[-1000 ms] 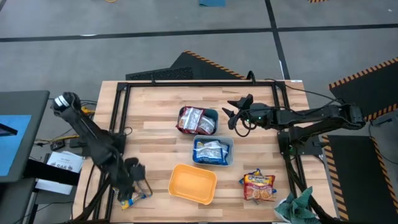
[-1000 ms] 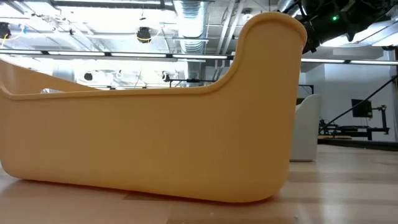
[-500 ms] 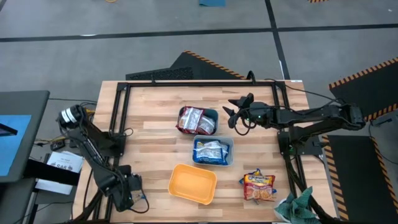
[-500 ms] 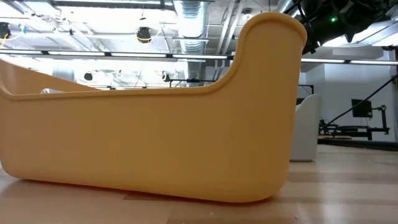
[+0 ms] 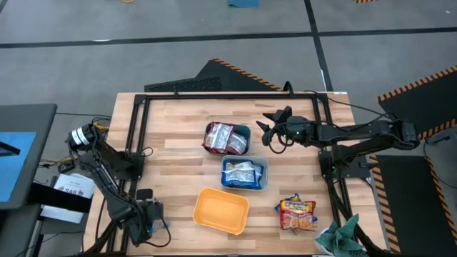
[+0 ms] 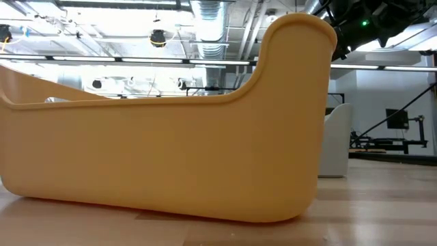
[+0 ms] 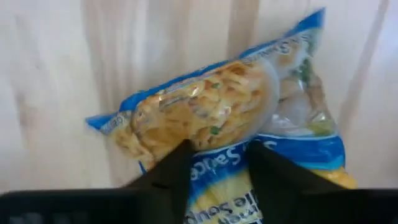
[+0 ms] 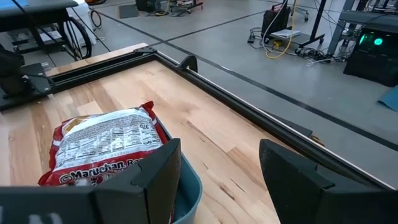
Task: Sort Maruchan noodles
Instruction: Put the left blue noodle pack into the gray bin, then put the red noodle pack into the blue bin
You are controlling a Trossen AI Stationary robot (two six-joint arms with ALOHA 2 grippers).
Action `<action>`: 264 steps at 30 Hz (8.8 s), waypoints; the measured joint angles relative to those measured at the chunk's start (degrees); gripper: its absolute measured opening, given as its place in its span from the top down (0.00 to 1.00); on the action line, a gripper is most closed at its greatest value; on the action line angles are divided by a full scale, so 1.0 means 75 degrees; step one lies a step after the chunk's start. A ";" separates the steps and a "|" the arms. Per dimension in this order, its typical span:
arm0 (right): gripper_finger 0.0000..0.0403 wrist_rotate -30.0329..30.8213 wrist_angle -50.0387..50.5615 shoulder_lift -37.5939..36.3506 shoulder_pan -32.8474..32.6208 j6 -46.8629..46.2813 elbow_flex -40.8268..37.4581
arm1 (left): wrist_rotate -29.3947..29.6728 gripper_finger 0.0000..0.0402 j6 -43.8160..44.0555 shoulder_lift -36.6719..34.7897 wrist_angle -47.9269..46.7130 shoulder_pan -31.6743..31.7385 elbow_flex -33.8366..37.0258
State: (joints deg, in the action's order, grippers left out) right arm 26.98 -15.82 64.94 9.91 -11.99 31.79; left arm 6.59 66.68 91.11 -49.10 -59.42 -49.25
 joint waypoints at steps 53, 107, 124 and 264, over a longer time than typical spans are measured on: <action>0.41 0.0000 -0.0011 0.0000 -0.0186 -0.0423 0.0000 | -0.1938 1.00 -1.1354 -0.0282 0.8856 0.7209 -0.0391; 0.41 0.0003 -0.0071 0.0001 -0.0322 -0.0408 -0.0003 | -0.2426 0.59 -1.1094 -0.3162 0.6484 0.8055 -0.0019; 0.41 0.0003 -0.0180 -0.0002 -0.0530 -0.0224 -0.0003 | -0.1373 0.59 -1.0530 -0.8527 1.0876 0.8489 0.5736; 0.98 -0.1081 1.3541 0.5832 -0.6148 -0.6251 0.9951 | -0.0580 0.59 -1.0745 -0.9119 0.9206 0.8486 0.4794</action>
State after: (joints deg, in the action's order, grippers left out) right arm 18.87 85.73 108.68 -36.20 -58.87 106.42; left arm 2.24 -13.91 22.72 19.94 4.23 -13.30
